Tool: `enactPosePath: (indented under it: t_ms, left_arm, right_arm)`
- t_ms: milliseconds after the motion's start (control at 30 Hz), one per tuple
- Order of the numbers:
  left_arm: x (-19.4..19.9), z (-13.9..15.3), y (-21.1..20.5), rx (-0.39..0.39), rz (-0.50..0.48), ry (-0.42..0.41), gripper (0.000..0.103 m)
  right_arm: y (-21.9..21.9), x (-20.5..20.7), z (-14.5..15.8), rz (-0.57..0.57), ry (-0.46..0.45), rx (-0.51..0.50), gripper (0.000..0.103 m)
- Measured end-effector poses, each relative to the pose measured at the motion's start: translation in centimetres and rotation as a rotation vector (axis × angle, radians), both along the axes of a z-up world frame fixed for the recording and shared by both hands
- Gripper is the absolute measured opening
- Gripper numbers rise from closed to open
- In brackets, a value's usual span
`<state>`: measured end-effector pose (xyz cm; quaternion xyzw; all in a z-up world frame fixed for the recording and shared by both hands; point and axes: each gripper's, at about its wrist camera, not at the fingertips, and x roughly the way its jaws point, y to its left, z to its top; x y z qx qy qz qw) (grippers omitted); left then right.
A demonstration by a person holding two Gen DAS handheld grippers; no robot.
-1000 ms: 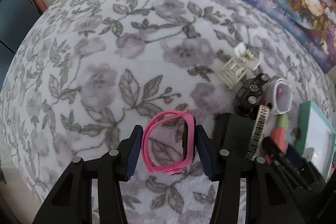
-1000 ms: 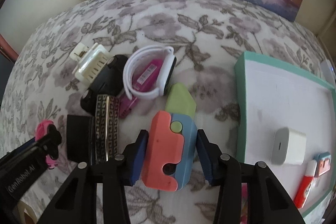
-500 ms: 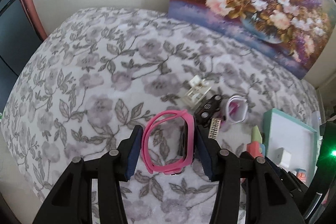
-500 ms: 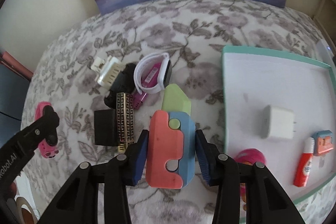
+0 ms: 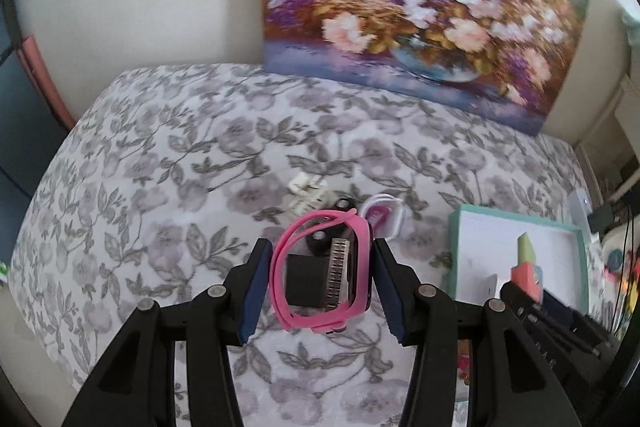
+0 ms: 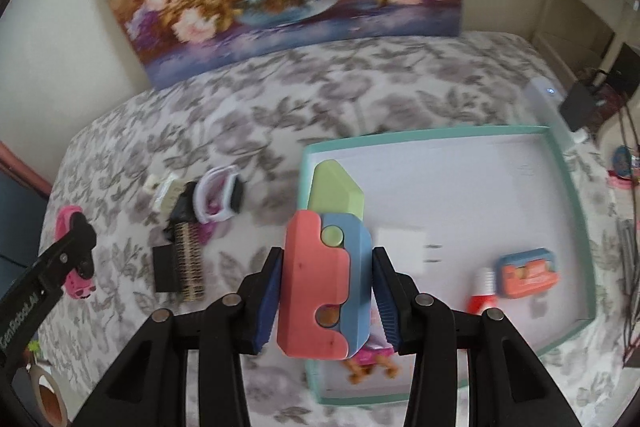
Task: Organize rigid objects
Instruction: 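Carry the pink watch band and toy knife over the tray with both grippers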
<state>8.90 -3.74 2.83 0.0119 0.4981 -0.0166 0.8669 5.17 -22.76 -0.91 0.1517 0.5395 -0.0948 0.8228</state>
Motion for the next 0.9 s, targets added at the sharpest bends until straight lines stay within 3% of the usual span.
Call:
enactPosePath:
  t_ms: [300,600,900]
  left_arm:
    - [0.2,-1.7,-4.3,-0.056,-0.1,0.062,0.052]
    - [0.2,-3.5,-9.3,-0.045,-0.199,0.089,0.052]
    - [0.6,-5.4,-12.3,-0.076,-0.235,0.112,0.052]
  right_arm:
    - [-4.9,-1.0,-1.4,-0.111,0.031,0.005,0.046]
    - [-9.6,-2.3,-2.0,-0.219,0.043,0.005,0.046]
    - [-12.2,-2.7,-2.4,-0.265,0.047,0.001,0.046]
